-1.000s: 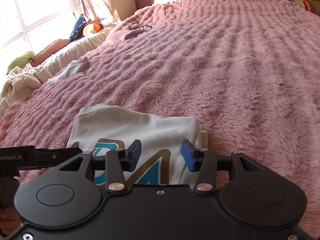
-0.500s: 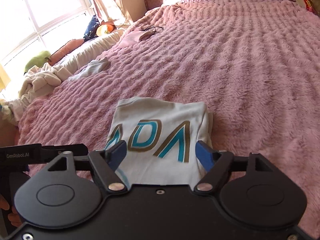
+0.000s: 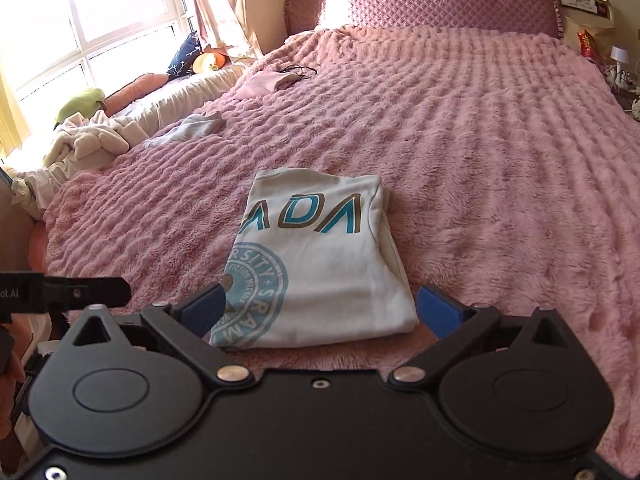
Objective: Fold small clothes
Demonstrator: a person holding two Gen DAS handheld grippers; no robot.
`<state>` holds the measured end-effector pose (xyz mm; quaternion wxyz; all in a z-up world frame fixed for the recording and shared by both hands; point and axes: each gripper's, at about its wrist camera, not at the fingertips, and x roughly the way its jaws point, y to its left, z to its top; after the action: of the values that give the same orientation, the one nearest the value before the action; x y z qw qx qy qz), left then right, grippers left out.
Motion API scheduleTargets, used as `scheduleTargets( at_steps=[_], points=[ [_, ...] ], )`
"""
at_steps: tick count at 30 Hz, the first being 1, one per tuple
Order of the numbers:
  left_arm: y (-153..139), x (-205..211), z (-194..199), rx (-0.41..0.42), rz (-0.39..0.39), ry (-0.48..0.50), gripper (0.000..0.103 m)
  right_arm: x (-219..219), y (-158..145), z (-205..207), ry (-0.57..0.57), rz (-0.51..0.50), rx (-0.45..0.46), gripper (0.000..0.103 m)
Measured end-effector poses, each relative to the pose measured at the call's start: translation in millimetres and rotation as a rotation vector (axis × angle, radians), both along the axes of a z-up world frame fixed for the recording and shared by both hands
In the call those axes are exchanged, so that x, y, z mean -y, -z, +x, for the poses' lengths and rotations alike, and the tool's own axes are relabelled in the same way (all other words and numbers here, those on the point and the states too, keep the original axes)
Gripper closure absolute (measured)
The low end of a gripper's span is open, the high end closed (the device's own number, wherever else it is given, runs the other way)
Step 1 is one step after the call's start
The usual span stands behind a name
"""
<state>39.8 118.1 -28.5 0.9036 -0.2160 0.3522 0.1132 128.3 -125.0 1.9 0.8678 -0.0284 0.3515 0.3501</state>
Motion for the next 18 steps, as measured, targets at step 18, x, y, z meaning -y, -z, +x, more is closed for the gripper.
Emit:
scheduleTargets(
  at_steps=[18],
  points=[
    [-16.3, 25.2, -75.5, -0.053, -0.031, -0.083, 0.0, 26.4, -32.0, -72.4, 0.095, -0.057, -0.019, 0.0]
  ],
)
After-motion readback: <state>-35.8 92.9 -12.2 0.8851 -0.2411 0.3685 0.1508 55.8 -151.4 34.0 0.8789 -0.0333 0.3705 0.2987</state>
